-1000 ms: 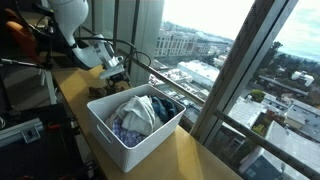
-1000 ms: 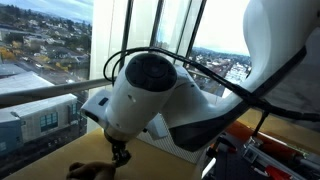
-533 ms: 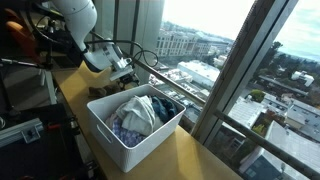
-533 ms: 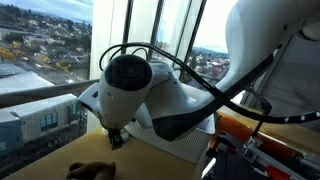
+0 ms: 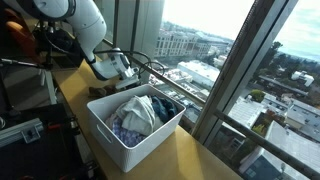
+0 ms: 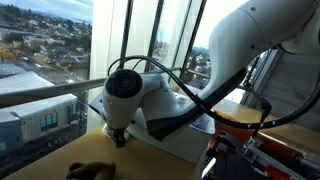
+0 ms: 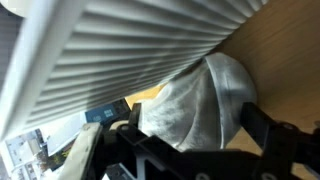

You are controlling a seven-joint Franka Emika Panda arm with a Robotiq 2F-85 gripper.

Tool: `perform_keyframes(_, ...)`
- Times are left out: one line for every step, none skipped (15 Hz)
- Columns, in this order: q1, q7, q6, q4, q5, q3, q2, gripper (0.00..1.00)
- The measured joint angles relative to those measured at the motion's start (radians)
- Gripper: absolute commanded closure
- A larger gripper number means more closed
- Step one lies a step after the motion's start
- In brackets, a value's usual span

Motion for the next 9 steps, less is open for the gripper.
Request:
perform_keyframes(-0.003,0.000,0.000,0.009,0.010,0.001,0.011,0.00)
perform_keyframes(-0.005,0.000,-0.001,0.017,0.020,0.002,0.019,0.00)
perform_keyframes(-0.007,0.000,-0.003,0.023,0.031,0.002,0.025,0.00)
perform_keyframes(-0.008,0.000,-0.004,0.028,0.040,0.002,0.030,0.25)
perform_keyframes(-0.009,-0.003,-0.005,0.032,0.052,0.002,0.034,0.28)
perform_keyframes(-0.010,-0.007,-0.005,0.035,0.066,0.003,0.037,0.34)
perform_keyframes(-0.011,-0.010,-0.005,0.038,0.076,0.003,0.040,0.44)
perform_keyframes(-0.012,-0.012,-0.005,0.038,0.087,0.003,0.042,0.51)
perform_keyframes(-0.012,-0.013,-0.005,0.038,0.096,0.003,0.042,0.58)
